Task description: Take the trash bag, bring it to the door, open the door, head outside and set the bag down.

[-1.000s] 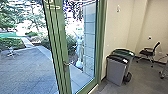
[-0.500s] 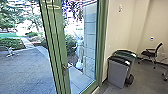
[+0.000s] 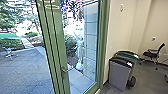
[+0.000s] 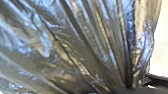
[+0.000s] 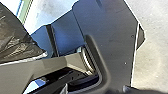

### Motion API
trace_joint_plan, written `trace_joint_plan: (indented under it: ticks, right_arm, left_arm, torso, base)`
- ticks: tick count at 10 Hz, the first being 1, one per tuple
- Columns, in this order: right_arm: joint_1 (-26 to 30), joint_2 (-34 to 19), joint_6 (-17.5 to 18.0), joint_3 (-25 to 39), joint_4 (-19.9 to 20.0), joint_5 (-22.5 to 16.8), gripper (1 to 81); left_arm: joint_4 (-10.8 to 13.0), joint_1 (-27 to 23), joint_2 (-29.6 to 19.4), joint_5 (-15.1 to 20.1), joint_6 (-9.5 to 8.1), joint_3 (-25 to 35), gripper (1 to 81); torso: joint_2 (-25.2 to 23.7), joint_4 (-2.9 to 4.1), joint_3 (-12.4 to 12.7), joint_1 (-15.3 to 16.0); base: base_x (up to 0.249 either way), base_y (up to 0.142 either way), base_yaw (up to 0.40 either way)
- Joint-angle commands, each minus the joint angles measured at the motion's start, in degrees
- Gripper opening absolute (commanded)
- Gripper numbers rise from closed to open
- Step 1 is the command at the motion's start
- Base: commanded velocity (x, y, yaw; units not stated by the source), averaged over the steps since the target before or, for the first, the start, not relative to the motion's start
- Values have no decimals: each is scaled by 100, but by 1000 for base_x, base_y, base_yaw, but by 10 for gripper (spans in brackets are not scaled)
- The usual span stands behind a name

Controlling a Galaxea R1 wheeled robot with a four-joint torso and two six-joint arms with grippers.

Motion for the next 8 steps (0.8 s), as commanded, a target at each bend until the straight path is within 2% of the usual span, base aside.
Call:
trace_joint_plan:
  ticks: [1,8]
  right_arm:
    - [241,36,-57,32,-64,-375,811]
    - [233,45,-57,32,-64,-375,811]
  left_arm:
    - [6,-392,-39,366,17,-13,10]
    - [6,-384,-39,366,9,-13,10]
  torso:
    - [0,0,0,2]
    - [0,0,0,0]
  base:
    - [145,-72,0]
    - [145,-77,0]
